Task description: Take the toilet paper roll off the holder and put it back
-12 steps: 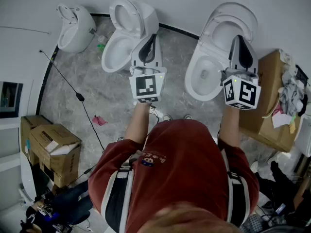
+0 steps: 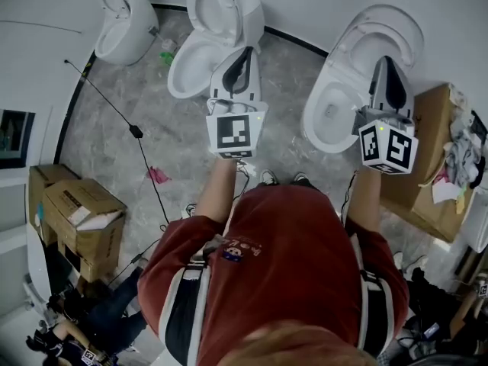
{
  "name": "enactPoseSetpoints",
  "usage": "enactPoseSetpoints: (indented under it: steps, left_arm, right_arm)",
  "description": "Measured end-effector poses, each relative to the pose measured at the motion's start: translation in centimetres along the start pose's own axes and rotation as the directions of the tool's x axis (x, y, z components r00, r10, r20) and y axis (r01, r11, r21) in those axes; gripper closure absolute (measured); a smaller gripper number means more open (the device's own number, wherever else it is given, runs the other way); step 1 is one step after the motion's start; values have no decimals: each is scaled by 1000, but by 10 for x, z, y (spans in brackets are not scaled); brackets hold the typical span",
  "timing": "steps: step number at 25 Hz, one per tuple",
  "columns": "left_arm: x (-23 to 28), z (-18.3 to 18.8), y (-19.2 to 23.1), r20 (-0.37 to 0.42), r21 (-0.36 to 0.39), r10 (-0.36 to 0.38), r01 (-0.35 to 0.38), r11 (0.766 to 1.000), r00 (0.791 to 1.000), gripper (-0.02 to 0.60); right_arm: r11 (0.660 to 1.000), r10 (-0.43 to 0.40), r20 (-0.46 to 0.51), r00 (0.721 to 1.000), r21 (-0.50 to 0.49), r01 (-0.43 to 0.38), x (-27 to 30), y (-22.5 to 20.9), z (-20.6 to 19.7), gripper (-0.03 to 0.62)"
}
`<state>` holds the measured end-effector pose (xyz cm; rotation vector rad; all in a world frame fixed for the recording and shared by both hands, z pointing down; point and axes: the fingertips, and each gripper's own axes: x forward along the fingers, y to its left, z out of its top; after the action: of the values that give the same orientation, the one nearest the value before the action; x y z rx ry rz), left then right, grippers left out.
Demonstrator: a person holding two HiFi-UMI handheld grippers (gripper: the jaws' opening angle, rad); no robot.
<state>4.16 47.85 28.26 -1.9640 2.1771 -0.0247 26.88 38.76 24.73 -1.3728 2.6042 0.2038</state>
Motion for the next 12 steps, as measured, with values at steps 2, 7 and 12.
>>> enactPoseSetpoints:
  steps: [2, 7, 12]
  left_arm:
    - [-7, -4, 12, -3, 2, -2, 2, 1000, 1000, 563]
    - [-15, -9, 40, -2, -11, 8, -8, 1000, 1000, 563]
    - [-1, -17, 51, -9, -12, 12, -12, 1000, 1000, 563]
  right_arm:
    - [1000, 1, 3, 1000, 1, -1, 1, 14, -1, 586]
    - [1000, -4, 9, 1000, 1, 4, 7, 36, -3, 588]
    - [1000, 11, -4, 1000, -5, -11, 28, 40, -15, 587]
